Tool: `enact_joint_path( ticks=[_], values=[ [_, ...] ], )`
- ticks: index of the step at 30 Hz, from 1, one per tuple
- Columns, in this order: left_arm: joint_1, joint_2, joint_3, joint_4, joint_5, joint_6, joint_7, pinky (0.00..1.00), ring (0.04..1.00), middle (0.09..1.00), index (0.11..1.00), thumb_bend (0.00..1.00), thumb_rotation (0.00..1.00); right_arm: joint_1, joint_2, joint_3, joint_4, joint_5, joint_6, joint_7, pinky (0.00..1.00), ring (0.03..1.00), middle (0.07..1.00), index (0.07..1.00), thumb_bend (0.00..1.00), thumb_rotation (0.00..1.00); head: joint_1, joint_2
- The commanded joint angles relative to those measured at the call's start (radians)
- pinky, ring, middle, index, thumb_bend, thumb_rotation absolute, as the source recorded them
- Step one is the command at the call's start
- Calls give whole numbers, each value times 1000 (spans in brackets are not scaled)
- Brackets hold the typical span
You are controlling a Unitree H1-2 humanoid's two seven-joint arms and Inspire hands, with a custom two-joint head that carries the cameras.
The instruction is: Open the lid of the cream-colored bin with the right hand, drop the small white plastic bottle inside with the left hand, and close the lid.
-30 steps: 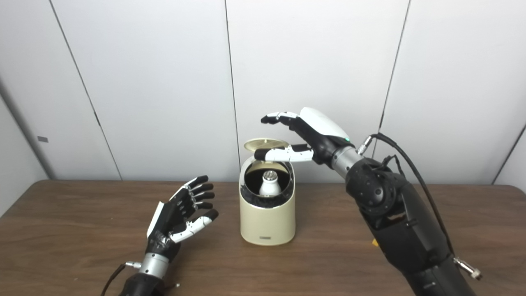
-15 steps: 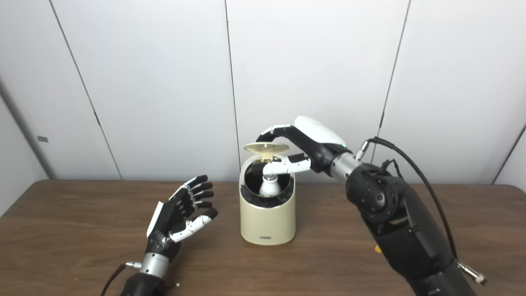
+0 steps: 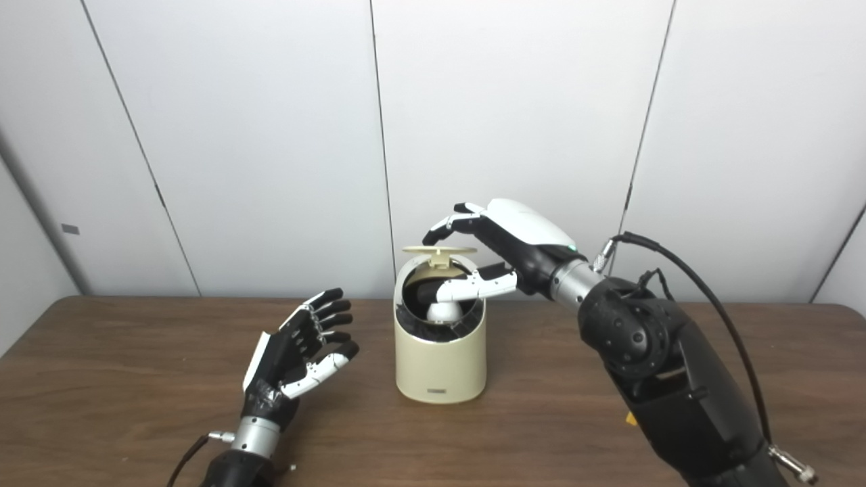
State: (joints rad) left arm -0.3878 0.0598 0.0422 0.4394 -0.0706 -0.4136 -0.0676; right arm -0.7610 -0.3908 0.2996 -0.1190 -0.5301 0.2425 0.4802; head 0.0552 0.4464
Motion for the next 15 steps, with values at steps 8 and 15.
enact_joint_path(
  ticks=[8, 15],
  values=[
    [8, -8, -3, -28, 19, -9, 22, 651, 757, 791, 828, 721, 230, 17, -30, 14, -78, -35, -12, 30, 836, 948, 791, 745, 724, 755, 4, 5],
    [9, -9, -2, -33, 25, -10, 27, 635, 747, 786, 827, 724, 237, 33, -25, 16, -88, -47, -13, 56, 881, 950, 788, 753, 733, 772, 6, 14]
  ],
)
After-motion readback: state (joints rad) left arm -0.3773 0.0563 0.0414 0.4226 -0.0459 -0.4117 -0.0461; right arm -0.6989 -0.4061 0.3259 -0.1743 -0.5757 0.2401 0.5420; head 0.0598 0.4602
